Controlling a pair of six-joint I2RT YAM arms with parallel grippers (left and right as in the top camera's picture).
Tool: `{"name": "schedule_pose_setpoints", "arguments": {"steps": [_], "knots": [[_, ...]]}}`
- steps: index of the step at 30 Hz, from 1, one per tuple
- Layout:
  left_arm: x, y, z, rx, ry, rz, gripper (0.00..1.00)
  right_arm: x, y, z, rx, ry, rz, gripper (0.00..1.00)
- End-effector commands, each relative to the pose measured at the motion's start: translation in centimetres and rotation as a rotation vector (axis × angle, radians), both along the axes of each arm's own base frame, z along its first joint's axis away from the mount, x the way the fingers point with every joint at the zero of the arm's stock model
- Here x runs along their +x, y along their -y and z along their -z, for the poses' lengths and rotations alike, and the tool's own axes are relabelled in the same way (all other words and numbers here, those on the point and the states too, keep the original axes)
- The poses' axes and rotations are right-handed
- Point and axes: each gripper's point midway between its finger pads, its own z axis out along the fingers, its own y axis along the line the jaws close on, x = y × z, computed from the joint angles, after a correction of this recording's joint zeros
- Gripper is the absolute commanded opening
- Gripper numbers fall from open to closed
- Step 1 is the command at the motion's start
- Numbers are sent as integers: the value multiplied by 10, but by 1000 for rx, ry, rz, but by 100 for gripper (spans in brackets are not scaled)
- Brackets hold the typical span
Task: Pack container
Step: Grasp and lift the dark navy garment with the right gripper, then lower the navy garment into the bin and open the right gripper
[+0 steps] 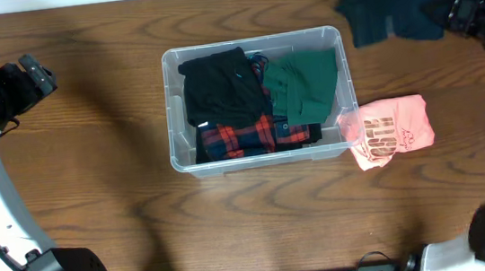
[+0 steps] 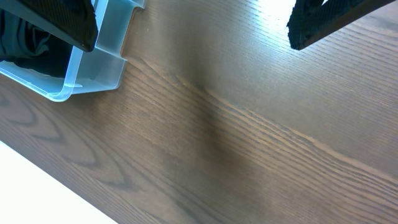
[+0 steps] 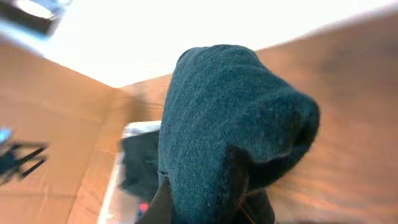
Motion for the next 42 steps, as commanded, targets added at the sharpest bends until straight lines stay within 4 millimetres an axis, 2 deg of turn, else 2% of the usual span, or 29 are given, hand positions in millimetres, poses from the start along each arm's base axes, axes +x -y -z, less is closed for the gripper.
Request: {"name": "schedule_pose_setpoints", "arguments": {"steps": [1,5,10,13,16,19,24,28,32,34,36,42], "knots": [[-1,-1,1,-3,-3,-9,98,-22,-49,-38,65,100,-167,1],[-1,-1,1,-3,-3,-9,98,-34,-101,-51,105,156,-340,1],[-1,-1,1,-3,-3,-9,98,-40,-165,-44,115,159,-509,1],[-1,-1,1,-3,-3,-9,98,-40,-195,-23,90,102,-555,1],[-1,-1,1,-3,-3,-9,98,-33,-213,9,39,26,-559,1],[-1,-1,1,-3,-3,-9,98,-21,-219,50,-36,-63,-521,1],[-1,-1,1,-3,-3,-9,98,4,-203,138,-177,-263,-373,1],[-1,-1,1,-3,-3,-9,98,9,-202,189,-169,-365,-361,1],[-1,-1,1,-3,-3,-9,98,12,-182,234,-296,-477,-259,2],[-1,-1,1,-3,-3,-9,98,12,-180,233,-310,-473,-255,9],[-1,-1,1,-3,-3,-9,98,13,-183,220,-298,-432,-269,17],[-1,-1,1,-3,-3,-9,98,12,-184,148,-298,-254,-260,42]]}}
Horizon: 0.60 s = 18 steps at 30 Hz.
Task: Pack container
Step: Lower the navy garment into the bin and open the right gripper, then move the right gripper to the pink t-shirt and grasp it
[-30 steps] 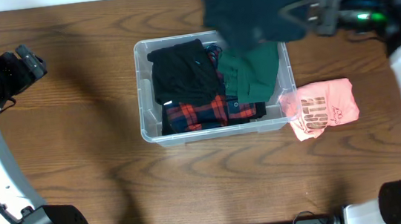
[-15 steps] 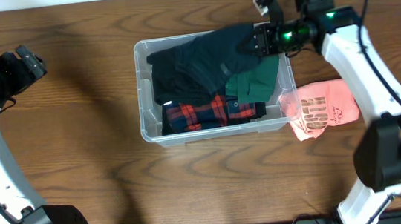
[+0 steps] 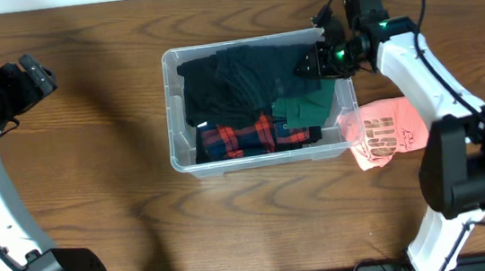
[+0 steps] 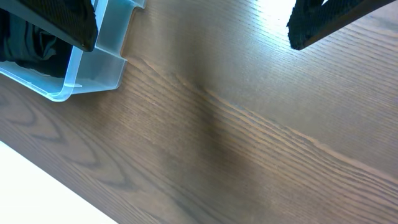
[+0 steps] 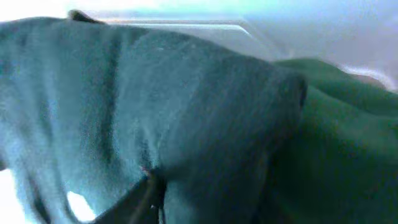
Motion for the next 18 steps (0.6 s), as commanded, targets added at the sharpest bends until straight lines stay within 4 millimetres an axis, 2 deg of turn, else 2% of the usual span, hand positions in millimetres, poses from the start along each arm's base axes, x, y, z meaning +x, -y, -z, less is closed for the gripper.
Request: {"name": "schedule_pose_setpoints", "arguments": {"steps": [1,5,6,10,12,14,16,18], "knots": [[-1,-1,1,-3,-3,-9,98,-5,2,-62,-16,161,2,46],[-1,-1,1,-3,-3,-9,98,-9,20,-112,-87,305,66,57],[-1,-1,1,-3,-3,-9,98,-10,25,-122,-100,332,83,63],[-1,-1,1,-3,-3,-9,98,-14,57,-161,-116,428,168,77],[-1,-1,1,-3,-3,-9,98,-15,80,-168,-119,433,227,81],[-1,-1,1,-3,-3,-9,98,-17,105,-168,-108,399,292,84],[-1,-1,1,-3,-3,-9,98,-21,136,-161,-100,347,357,88],[-1,-1,1,-3,-3,-9,98,-27,174,-147,-124,283,442,96]]}}
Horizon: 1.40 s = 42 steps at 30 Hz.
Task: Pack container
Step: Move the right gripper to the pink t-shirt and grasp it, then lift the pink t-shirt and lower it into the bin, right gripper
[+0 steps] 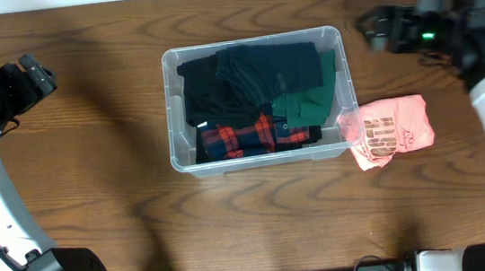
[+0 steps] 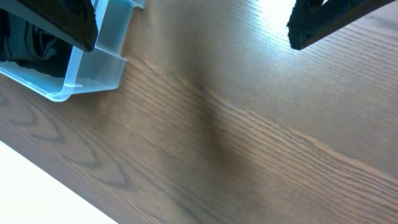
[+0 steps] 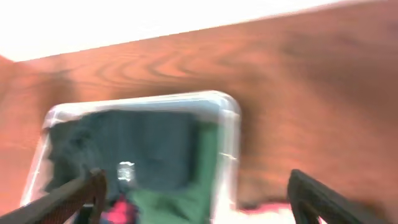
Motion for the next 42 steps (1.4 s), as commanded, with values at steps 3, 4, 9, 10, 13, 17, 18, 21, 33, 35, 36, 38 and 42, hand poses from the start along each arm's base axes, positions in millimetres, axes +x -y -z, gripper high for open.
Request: {"name": "schedule_pose_setpoints", "arguments": {"steps": [3,4,9,10,13,17,18,21,33,35,36,38,42], "knots": [[-1,-1,1,-3,-3,-9,98,-14,98,34,-42,-109,159,99],[-1,-1,1,-3,-3,-9,98,-19,115,44,-58,-136,170,99],[-1,-1,1,-3,-3,-9,98,-44,174,104,-43,-314,207,99],[-1,-1,1,-3,-3,-9,98,-48,182,118,-23,-353,218,99],[-1,-1,1,-3,-3,-9,98,-58,189,162,29,-476,192,99],[-1,-1,1,-3,-3,-9,98,-62,168,201,132,-556,64,98],[-1,-1,1,-3,-3,-9,98,-63,165,211,145,-584,50,98],[-1,-1,1,-3,-3,-9,98,-65,152,236,171,-648,-3,99],[-1,-1,1,-3,-3,-9,98,-57,102,276,158,-742,-140,95],[-1,-1,1,-3,-3,-9,98,-60,98,280,129,-766,-153,88],[-1,-1,1,-3,-3,-9,98,-63,98,282,106,-790,-150,85],[-1,-1,1,-3,-3,-9,98,-71,96,287,70,-830,-156,77],[-1,-1,1,-3,-3,-9,98,-84,96,291,58,-881,-158,70]]}}
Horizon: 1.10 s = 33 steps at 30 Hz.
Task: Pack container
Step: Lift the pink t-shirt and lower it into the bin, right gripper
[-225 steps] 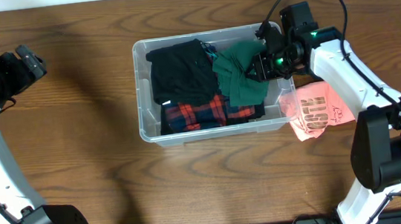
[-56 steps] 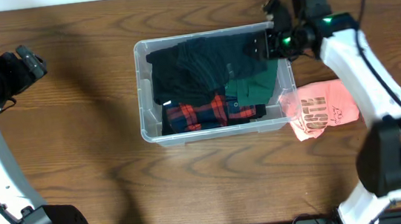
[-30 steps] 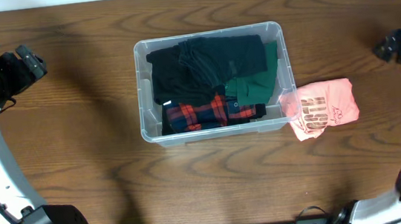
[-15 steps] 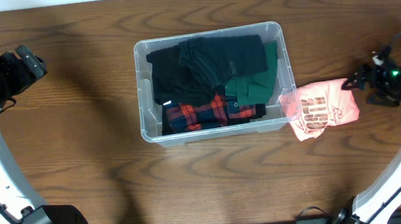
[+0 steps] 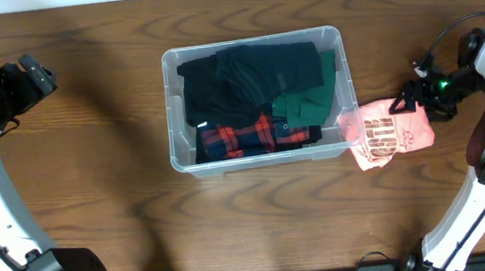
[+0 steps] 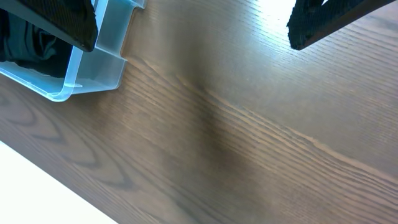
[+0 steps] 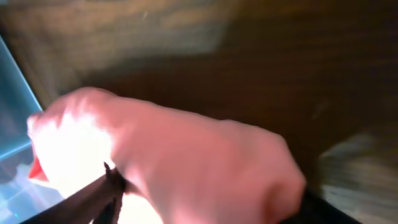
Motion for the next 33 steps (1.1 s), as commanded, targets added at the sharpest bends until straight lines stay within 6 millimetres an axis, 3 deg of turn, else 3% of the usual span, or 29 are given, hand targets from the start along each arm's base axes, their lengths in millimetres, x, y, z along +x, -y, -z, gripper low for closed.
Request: {"name": "schedule_pose_setpoints", "arguments": {"steps": [1,5,7,9,10,13,17,22,28,31,33], "knots": [[-1,-1,1,-3,-3,-9,98,-24,3,23,-32,-103,-19,68],[-1,-1,1,-3,-3,-9,98,-33,7,26,-19,-124,4,47],[-1,-1,1,-3,-3,-9,98,-32,6,24,15,-112,27,21],[-1,-1,1,-3,-3,-9,98,-27,3,20,62,-89,53,6],[-1,-1,1,-3,-3,-9,98,-25,2,17,82,-78,65,1],[-1,-1,1,-3,-3,-9,98,-12,-5,-8,194,-19,123,2],[-1,-1,1,-3,-3,-9,98,18,-17,-78,401,172,191,2],[-1,-1,1,-3,-3,-9,98,42,-26,-190,478,528,139,2],[-1,-1,1,-3,-3,-9,98,35,-42,-318,344,907,12,1],[-1,-1,1,-3,-3,-9,98,19,-73,-381,389,1101,-97,1],[-1,-1,1,-3,-3,-9,98,5,-96,-410,471,1170,-167,1]]}}
